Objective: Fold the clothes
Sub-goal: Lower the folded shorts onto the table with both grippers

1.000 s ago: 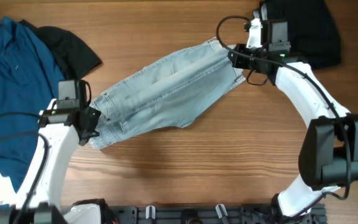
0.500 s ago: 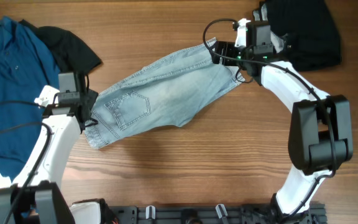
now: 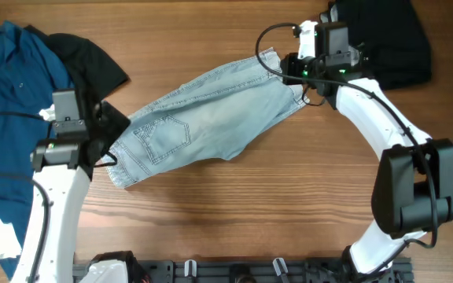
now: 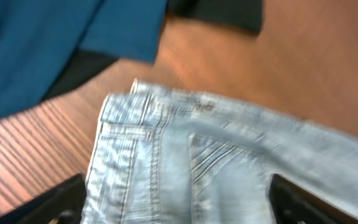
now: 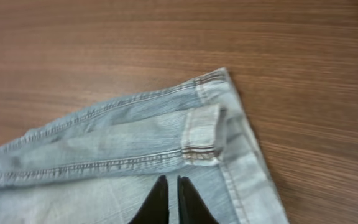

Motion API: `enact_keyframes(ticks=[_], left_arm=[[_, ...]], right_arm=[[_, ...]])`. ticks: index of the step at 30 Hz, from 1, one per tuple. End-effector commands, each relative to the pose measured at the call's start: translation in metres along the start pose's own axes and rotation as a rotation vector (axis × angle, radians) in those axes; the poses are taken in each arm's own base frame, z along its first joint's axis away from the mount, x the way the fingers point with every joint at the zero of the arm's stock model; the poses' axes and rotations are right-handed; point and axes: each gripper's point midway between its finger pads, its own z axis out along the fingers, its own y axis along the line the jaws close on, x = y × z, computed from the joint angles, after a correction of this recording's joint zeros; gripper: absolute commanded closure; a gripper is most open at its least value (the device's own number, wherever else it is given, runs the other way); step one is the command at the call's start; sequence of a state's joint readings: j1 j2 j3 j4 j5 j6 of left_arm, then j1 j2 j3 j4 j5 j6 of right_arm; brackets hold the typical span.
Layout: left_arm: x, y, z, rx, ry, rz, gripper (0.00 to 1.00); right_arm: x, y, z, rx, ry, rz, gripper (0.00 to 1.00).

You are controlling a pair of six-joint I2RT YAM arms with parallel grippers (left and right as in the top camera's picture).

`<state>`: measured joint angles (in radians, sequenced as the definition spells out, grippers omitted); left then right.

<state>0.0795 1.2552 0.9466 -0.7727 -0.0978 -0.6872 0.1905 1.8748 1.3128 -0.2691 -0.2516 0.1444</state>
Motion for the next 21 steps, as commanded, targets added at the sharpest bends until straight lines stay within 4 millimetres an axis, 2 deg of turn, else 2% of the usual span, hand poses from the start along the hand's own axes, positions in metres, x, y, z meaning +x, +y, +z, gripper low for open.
enact_keyframes(ticks=[1, 3, 8, 15, 18, 21], left_arm=[[0.032, 0.013, 0.031, -0.054, 0.144, 0.038, 0.31], [0.038, 0.016, 0.044, -0.085, 0.182, 0.041, 0.37], [0.045, 0.019, 0.071, -0.124, 0.225, 0.045, 0.34], [0.051, 0.023, 0.084, -0.149, 0.252, 0.048, 0.3], [0.048, 0.02, 0.085, -0.136, 0.238, 0.047, 0.29], [0.044, 0.016, 0.087, -0.121, 0.22, 0.045, 0.28]], right_arm=[[0.021, 0.009, 0.023, -0.022, 0.069, -0.021, 0.96], [0.029, 0.01, 0.03, -0.022, 0.089, -0.022, 0.96], [0.051, 0.003, 0.048, -0.014, 0.155, -0.009, 0.96], [0.072, -0.006, 0.073, -0.008, 0.192, 0.001, 0.96], [0.07, -0.009, 0.086, -0.012, 0.161, -0.007, 0.96], [0.058, -0.009, 0.096, -0.022, 0.095, -0.023, 0.96]])
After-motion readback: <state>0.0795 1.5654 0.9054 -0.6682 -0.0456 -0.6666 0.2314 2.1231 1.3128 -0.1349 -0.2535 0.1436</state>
